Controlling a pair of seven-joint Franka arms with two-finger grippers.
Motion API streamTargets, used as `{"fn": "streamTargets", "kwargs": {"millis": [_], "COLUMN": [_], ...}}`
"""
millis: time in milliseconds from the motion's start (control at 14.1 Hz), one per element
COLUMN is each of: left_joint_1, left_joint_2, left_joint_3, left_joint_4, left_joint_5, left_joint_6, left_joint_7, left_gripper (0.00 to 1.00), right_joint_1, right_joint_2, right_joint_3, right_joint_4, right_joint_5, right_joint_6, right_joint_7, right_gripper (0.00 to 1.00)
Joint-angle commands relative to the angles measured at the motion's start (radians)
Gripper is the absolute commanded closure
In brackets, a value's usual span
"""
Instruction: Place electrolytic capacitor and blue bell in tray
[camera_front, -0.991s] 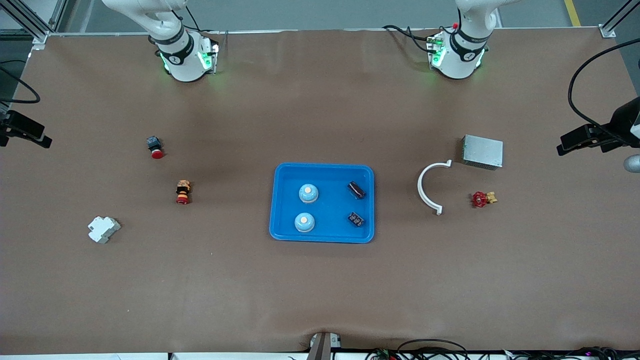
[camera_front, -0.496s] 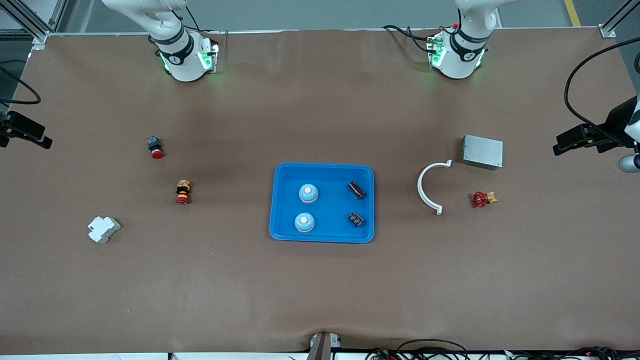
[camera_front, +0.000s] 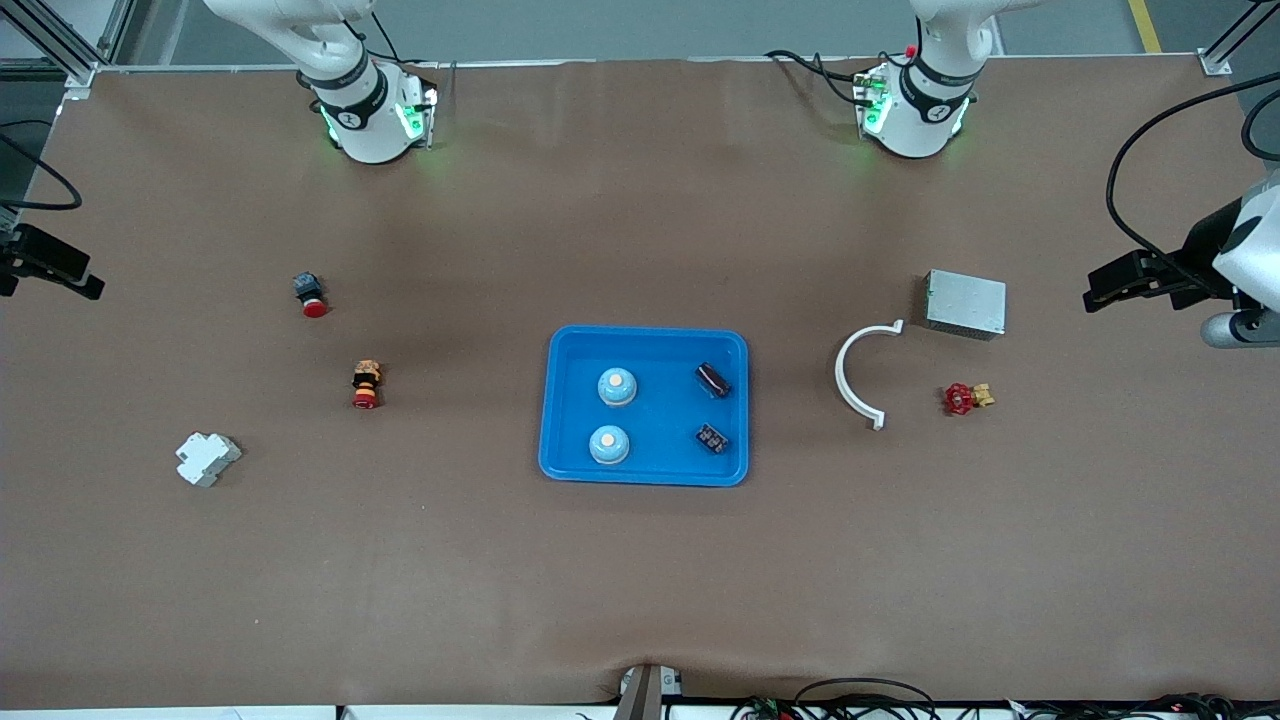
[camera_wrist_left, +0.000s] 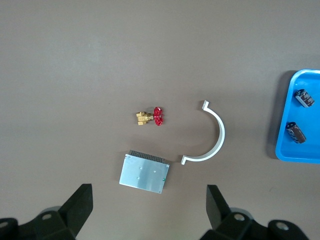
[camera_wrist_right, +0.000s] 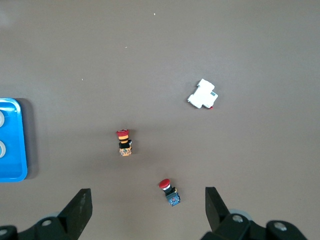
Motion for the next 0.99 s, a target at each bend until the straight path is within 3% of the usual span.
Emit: {"fn": "streamTargets", "kwargs": {"millis": [0, 283, 920], "left_joint_1": [-0.107, -0.176, -0.182], "left_joint_2": [0.006, 0.006, 0.012], "left_joint_3": [0.109, 0.18, 0.193], "left_joint_4": [0.018, 0.016, 0.018], "left_joint_5": [-0.014, -0.014, -0.014], "left_joint_6": [-0.018, -0.018, -0.016], "left_joint_7": [-0.002, -0.001, -0.002], "left_gripper": [0.0, 0.0, 0.0], "right_joint_1": [-0.015, -0.015, -0.012], "right_joint_2": [-0.029, -0.029, -0.029], "right_joint_3": [0.012, 0.012, 0.012], "right_joint_4": [-0.031, -0.043, -0.046], "right_joint_5": [-0.002, -0.003, -0.003], "right_joint_6": [0.012, 0.023, 0.032], "right_joint_7": [0.012, 0.012, 0.014], "right_gripper": [0.0, 0.0, 0.0]}}
